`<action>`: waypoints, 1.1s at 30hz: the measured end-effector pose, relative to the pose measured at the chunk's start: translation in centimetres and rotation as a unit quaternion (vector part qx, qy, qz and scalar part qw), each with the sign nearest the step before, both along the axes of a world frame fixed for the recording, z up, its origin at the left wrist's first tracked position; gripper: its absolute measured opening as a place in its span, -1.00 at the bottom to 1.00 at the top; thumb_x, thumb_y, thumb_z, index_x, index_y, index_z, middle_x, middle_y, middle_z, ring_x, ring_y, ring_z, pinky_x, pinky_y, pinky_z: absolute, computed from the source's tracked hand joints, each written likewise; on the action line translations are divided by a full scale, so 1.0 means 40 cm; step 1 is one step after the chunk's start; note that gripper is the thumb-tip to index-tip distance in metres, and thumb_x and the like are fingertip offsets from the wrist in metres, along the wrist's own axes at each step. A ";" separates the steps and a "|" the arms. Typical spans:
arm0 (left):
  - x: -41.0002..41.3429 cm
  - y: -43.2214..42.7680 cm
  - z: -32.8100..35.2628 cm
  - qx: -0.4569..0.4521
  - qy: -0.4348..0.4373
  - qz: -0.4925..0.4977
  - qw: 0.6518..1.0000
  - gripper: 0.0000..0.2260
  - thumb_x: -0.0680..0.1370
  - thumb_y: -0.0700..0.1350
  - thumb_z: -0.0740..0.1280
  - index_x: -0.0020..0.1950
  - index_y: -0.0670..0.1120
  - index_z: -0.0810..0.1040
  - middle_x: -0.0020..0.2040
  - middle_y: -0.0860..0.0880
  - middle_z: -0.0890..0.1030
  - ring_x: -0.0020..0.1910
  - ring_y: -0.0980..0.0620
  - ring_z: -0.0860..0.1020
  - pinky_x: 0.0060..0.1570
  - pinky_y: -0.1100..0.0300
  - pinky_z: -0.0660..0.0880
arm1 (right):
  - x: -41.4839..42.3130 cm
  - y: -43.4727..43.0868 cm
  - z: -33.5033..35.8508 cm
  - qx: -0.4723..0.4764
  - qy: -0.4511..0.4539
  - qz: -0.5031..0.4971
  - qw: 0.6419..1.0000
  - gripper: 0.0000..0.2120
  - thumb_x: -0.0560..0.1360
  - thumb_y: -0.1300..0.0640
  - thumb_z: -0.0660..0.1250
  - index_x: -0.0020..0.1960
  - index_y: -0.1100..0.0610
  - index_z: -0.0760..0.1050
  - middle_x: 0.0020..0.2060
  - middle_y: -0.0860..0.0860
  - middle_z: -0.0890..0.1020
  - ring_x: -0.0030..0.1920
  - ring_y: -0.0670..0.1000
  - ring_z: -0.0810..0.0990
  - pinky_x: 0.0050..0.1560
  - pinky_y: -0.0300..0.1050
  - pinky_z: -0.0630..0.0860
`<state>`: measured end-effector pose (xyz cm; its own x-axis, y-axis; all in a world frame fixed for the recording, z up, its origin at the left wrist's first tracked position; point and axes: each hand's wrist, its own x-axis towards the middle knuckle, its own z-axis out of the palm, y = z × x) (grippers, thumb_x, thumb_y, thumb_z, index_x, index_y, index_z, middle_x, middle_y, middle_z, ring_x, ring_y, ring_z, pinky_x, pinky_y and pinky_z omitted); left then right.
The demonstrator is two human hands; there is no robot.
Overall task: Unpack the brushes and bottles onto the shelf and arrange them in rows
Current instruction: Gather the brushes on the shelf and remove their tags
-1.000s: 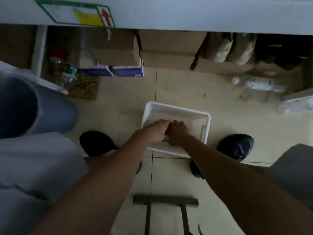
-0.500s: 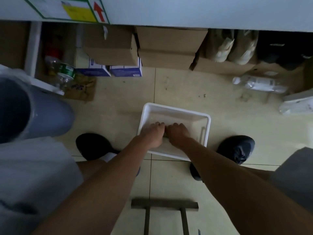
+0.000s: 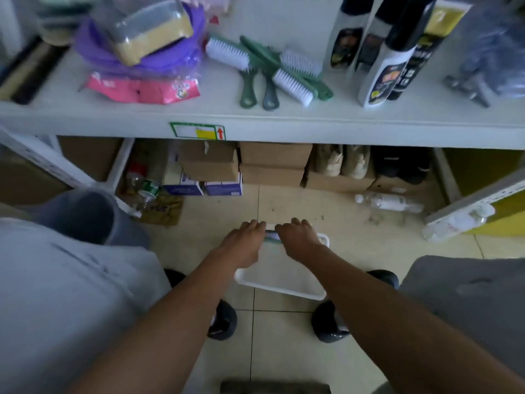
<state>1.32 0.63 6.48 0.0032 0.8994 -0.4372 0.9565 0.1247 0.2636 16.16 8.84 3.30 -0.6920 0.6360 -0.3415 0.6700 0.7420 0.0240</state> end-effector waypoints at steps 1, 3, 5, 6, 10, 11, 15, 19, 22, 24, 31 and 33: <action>-0.009 -0.003 0.035 0.015 0.007 -0.001 1.000 -0.35 0.49 -0.34 0.32 0.55 -0.13 0.21 0.39 -0.13 0.39 0.36 -0.15 0.40 0.21 -0.04 0.48 | -0.004 0.003 0.042 0.013 0.010 -0.002 1.000 -0.64 0.51 0.25 0.28 0.29 0.08 0.45 0.13 0.04 0.64 0.19 0.11 0.51 0.14 -0.01 0.40; -0.030 -0.012 0.114 0.056 0.019 -0.011 0.998 -0.34 0.46 -0.35 0.35 0.54 -0.11 0.24 0.34 -0.10 0.40 0.32 -0.15 0.44 0.13 -0.04 0.51 | -0.012 0.010 0.131 0.043 0.031 0.001 0.999 -0.63 0.49 0.25 0.31 0.29 0.08 0.45 0.12 0.03 0.64 0.19 0.12 0.50 0.14 -0.01 0.41; -0.053 -0.029 0.197 0.107 0.017 -0.013 0.994 -0.35 0.44 -0.36 0.35 0.51 -0.09 0.29 0.31 -0.08 0.42 0.28 -0.13 0.48 0.05 -0.05 0.54 | -0.019 0.016 0.225 0.072 0.046 0.008 0.996 -0.64 0.48 0.23 0.34 0.26 0.07 0.45 0.12 0.03 0.64 0.19 0.12 0.50 0.17 -0.01 0.42; -0.065 -0.039 0.236 0.128 0.014 -0.010 0.992 -0.36 0.44 -0.36 0.35 0.50 -0.08 0.30 0.32 -0.07 0.42 0.27 -0.12 0.48 0.03 -0.05 0.54 | -0.024 0.019 0.271 0.084 0.053 0.011 0.995 -0.65 0.48 0.21 0.36 0.25 0.06 0.45 0.12 0.03 0.63 0.21 0.12 0.50 0.18 0.00 0.41; -0.099 -0.057 0.393 0.197 -0.009 0.004 0.980 -0.40 0.46 -0.34 0.34 0.48 -0.09 0.32 0.39 -0.12 0.40 0.25 -0.16 0.52 0.08 -0.01 0.50 | -0.042 0.025 0.459 0.141 0.090 0.014 0.986 -0.64 0.45 0.24 0.36 0.22 0.02 0.47 0.13 0.02 0.62 0.23 0.12 0.49 0.20 0.01 0.37; -0.103 -0.056 0.429 0.209 -0.013 0.004 0.978 -0.43 0.47 -0.33 0.35 0.48 -0.14 0.33 0.39 -0.16 0.40 0.29 -0.16 0.49 0.13 0.02 0.47 | -0.048 0.025 0.504 0.160 0.100 0.019 0.982 -0.65 0.45 0.26 0.34 0.20 0.02 0.49 0.12 0.02 0.62 0.23 0.13 0.49 0.21 0.01 0.36; -0.110 -0.057 0.548 0.289 -0.018 0.025 0.957 -0.41 0.53 -0.26 0.33 0.54 -0.09 0.27 0.45 -0.06 0.38 0.43 -0.06 0.38 0.31 0.06 0.42 | -0.072 0.031 0.667 0.235 0.113 0.047 0.964 -0.71 0.48 0.26 0.30 0.18 0.06 0.49 0.09 0.02 0.61 0.21 0.12 0.49 0.20 0.01 0.36; -0.118 -0.043 0.640 0.327 -0.051 0.060 0.942 -0.39 0.53 -0.28 0.30 0.56 -0.05 0.23 0.45 -0.03 0.37 0.41 -0.03 0.38 0.24 0.04 0.47 | -0.082 0.051 0.787 0.281 0.123 0.055 0.950 -0.69 0.51 0.18 0.35 0.24 0.05 0.49 0.15 0.01 0.60 0.25 0.10 0.48 0.25 0.01 0.35; -0.127 -0.021 0.678 0.336 -0.058 0.065 0.938 -0.38 0.56 -0.26 0.29 0.59 -0.05 0.18 0.49 -0.05 0.34 0.44 -0.05 0.37 0.29 0.02 0.45 | -0.094 0.077 0.834 0.299 0.137 0.051 0.943 -0.67 0.51 0.21 0.34 0.26 0.05 0.50 0.14 0.03 0.60 0.21 0.12 0.49 0.19 0.03 0.37; -0.139 -0.002 0.689 0.329 -0.058 0.070 0.940 -0.37 0.57 -0.27 0.26 0.61 -0.06 0.13 0.54 -0.07 0.29 0.49 -0.08 0.32 0.35 0.02 0.41 | -0.107 0.101 0.844 0.303 0.138 0.044 0.942 -0.67 0.49 0.22 0.34 0.25 0.05 0.50 0.12 0.02 0.60 0.18 0.12 0.49 0.16 0.02 0.39; -0.207 0.101 0.687 0.306 -0.050 0.088 0.947 -0.37 0.58 -0.30 0.23 0.62 -0.12 0.09 0.54 -0.18 0.29 0.48 -0.17 0.34 0.26 -0.06 0.46 | -0.178 0.205 0.830 0.284 0.127 0.027 0.950 -0.76 0.52 0.19 0.28 0.17 0.02 0.48 0.07 0.00 0.59 0.16 0.10 0.49 0.13 -0.01 0.37; -0.232 0.133 0.667 0.294 -0.058 0.099 0.949 -0.34 0.58 -0.27 0.25 0.62 -0.10 0.04 0.54 -0.18 0.29 0.46 -0.17 0.37 0.23 -0.06 0.48 | -0.207 0.244 0.811 0.278 0.125 0.022 0.952 -0.75 0.53 0.17 0.29 0.19 0.02 0.48 0.08 0.00 0.57 0.15 0.10 0.49 0.14 -0.01 0.37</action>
